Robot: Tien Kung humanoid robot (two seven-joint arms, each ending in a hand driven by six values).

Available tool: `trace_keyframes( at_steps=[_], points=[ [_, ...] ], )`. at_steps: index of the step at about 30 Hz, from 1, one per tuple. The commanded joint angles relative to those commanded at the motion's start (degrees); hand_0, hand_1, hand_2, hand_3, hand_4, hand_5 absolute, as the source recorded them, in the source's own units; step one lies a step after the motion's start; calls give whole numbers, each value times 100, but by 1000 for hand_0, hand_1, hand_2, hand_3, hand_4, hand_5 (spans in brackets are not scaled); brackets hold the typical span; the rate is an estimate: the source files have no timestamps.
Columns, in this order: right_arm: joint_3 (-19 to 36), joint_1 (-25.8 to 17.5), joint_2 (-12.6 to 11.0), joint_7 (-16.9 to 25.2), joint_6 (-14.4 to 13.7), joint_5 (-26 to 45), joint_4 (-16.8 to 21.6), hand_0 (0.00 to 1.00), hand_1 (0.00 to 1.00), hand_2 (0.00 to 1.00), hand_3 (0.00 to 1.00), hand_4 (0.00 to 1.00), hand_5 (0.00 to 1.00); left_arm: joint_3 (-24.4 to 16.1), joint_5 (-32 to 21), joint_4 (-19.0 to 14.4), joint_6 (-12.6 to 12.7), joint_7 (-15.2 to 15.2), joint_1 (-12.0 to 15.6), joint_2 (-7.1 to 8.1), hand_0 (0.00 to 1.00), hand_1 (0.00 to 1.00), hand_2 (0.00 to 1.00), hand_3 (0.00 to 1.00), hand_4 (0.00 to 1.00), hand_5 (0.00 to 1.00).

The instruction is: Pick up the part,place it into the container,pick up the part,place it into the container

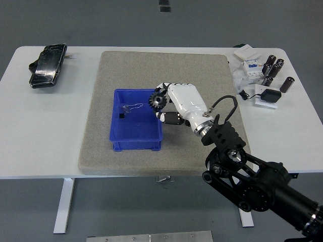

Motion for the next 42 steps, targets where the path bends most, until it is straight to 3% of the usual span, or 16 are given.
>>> trace_keyframes(
  at_steps=[1,6,7,12,13,18,19,21,26,30,31,35,42],
  points=[
    [-113,64,58,-13,39,1,-41,724,626,590,526,86,2,3,-2,0,0,4,0,1,637,607,571,586,665,99],
    [-584,250,204,-304,415,-73,-214,724,626,590,526,86,2,29,-41,0,13,18,13,4,637,607,571,586,665,99],
    [-630,264,211,-372,468,-88,-239,857,851,848,803,554,172,34,-48,0,16,20,15,5,636,608,572,585,666,101],
    [-745,276,238,-609,608,-180,-327,857,851,848,803,554,172,34,-43,0,22,14,6,7,636,608,572,585,666,101],
    [-745,273,240,-614,592,-191,-328,913,939,966,959,704,171,30,-37,0,21,12,3,7,637,607,573,587,658,105],
    [-696,236,231,-574,463,-137,-310,913,939,966,959,704,171,19,-14,0,17,5,-8,7,637,607,573,587,658,105],
    [-669,215,225,-547,423,-81,-303,912,929,968,958,774,188,18,-12,0,17,3,-8,7,637,607,575,589,650,107],
    [-573,149,207,-448,300,103,-271,912,929,968,958,774,188,14,-5,0,17,2,-8,8,637,607,575,589,650,107],
    [-11,-206,106,20,-284,769,-43,871,886,920,932,803,219,23,-25,0,19,-1,2,1,637,607,572,589,640,110],
    [512,-409,-101,44,-691,1111,-88,871,886,920,932,803,219,46,-53,0,21,2,18,-11,637,607,572,589,640,110],
    [617,-433,-175,4,-725,1140,-152,777,791,835,855,752,223,46,-51,0,24,5,21,-12,636,608,573,589,644,111],
    [691,-521,-362,-97,-728,1216,-367,777,791,835,855,752,223,32,-26,0,33,5,20,-9,636,608,573,589,644,111],
    [420,-660,-476,-142,-663,1413,-614,742,760,820,848,732,215,82,-55,0,13,-45,6,-12,636,606,575,589,624,117]
  ],
)
